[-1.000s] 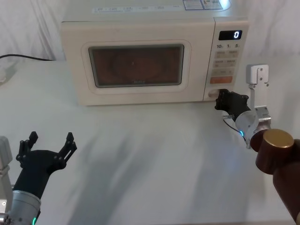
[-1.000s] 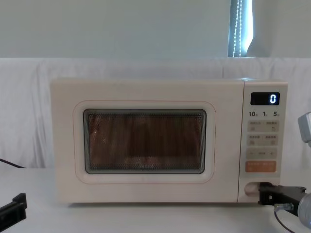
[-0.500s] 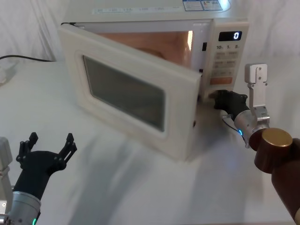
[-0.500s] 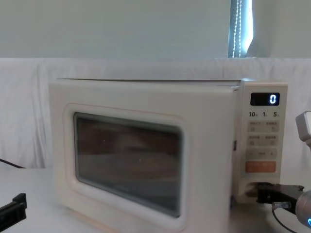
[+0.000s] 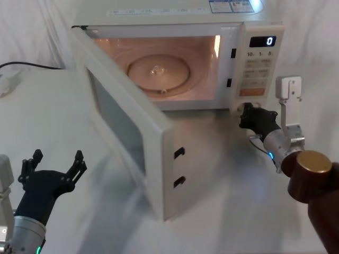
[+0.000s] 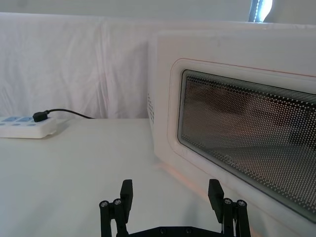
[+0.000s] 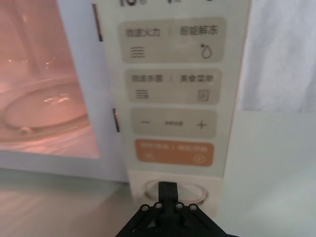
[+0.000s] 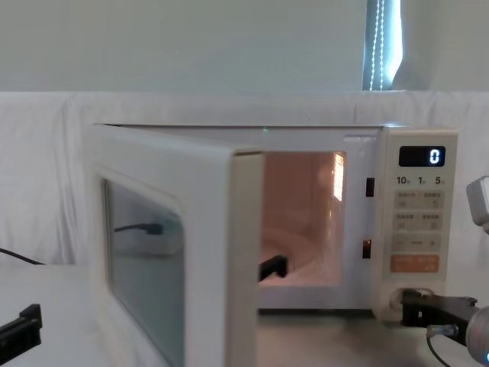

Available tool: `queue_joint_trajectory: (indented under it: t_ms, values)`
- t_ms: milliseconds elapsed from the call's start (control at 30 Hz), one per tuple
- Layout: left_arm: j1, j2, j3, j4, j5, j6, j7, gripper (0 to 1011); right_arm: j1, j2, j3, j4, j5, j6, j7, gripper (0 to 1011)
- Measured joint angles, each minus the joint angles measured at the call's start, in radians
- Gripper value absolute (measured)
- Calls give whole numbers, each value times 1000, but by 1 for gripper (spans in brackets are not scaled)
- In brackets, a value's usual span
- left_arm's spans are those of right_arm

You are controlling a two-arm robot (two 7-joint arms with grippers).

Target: Press the button to open the microwave door with one hand; close the microwave door with the other hand.

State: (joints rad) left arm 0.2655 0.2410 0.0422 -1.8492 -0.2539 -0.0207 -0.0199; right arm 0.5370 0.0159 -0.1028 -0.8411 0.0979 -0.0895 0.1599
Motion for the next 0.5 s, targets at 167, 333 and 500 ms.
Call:
queue_joint_trajectory:
  t_ms: [167, 333, 500]
  values:
    - [0, 0, 0, 0, 0, 0, 0, 1001, -71, 3, -6, -108, 3, 27, -2, 0]
    - [0, 0, 0, 0, 0, 0, 0, 1001, -146, 10, -10, -217, 4, 53, -19, 0]
    - [0, 0, 0, 0, 0, 0, 0, 1001, -212, 15, -13, -307, 0, 70, -36, 0]
